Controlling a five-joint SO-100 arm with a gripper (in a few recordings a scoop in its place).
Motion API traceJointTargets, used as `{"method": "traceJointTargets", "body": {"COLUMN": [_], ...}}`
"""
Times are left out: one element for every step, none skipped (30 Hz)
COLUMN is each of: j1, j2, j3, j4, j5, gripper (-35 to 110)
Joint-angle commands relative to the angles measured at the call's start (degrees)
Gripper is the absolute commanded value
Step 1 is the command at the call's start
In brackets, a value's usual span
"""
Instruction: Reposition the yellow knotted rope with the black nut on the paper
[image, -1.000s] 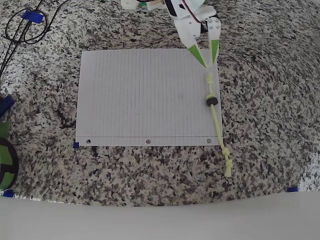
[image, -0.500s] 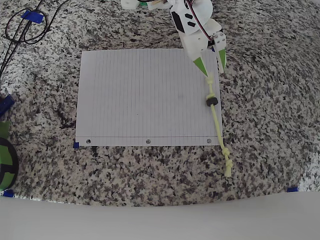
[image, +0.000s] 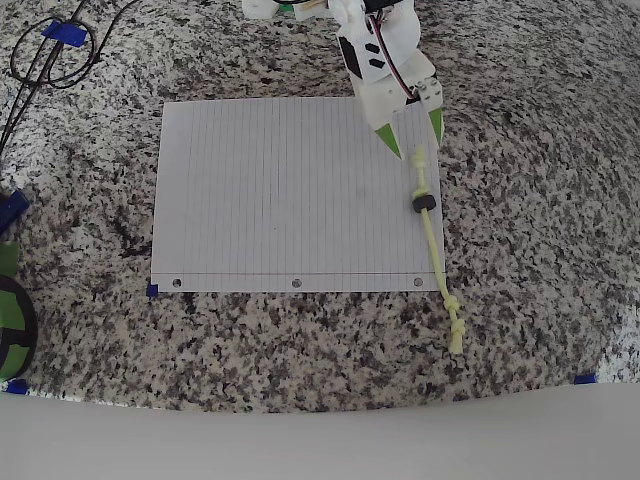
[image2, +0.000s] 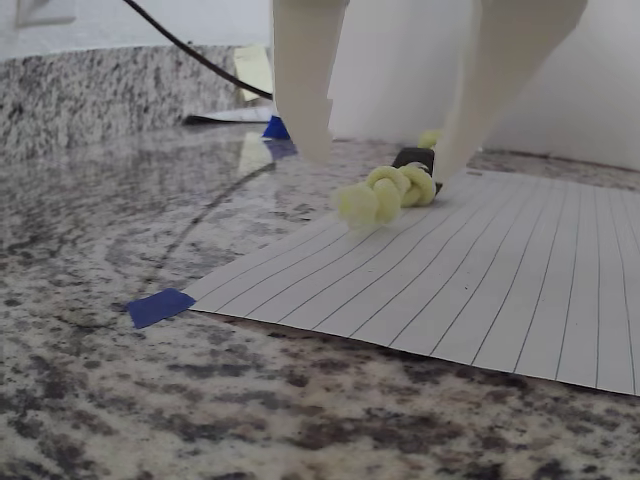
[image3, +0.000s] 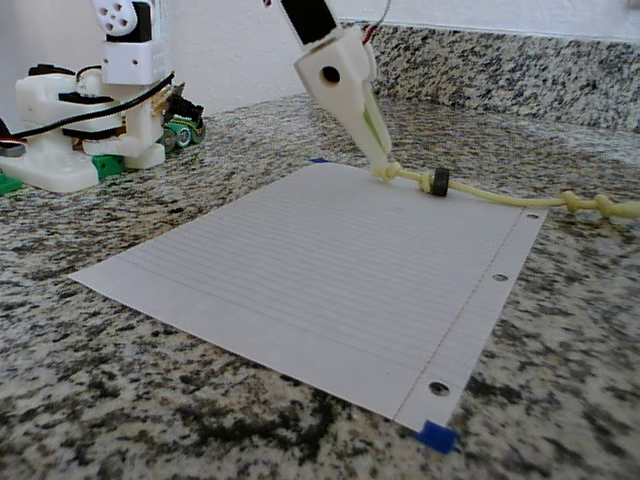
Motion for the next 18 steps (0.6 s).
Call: {"method": "traceJointTargets", "body": {"j1": [0.70,0.70,0.70,0.70,0.53,0.35,0.26,0.18,0.00,-0.09,-0.26,-0.35,-0.44,-0.62,-0.79,-0.88,-0.97,-1.05], "j2": [-0.53,-0.97,-1.32,-1.85,-2.37,-3.08,-3.52,-3.96,-4.22,-4.48,-4.66,-4.92,-5.19,-5.45,-5.71,-5.89,-6.06,-6.15], "j3": [-1.93,-1.93,-2.02,-2.02,-2.02,-2.11,-2.11,-2.20,-2.37,-2.55,-2.72,-2.99,-3.25,-3.43,-3.60,-3.87,-4.04,-4.04], "j4": [-1.14,-1.76,-2.29,-2.64,-3.08,-3.60,-4.13,-4.39,-4.48,-4.48,-4.57,-4.66,-4.66,-4.66,-4.66,-4.31,-4.04,-3.69], "j5": [0.62,0.62,0.62,0.53,0.44,0.35,0.18,0.09,0.09,0.00,-0.09,-0.09,-0.18,-0.18,-0.18,-0.18,-0.18,-0.18], "gripper": [49,49,49,49,49,48,48,48,48,48,48,48,48,47,46,43,36,27]}}
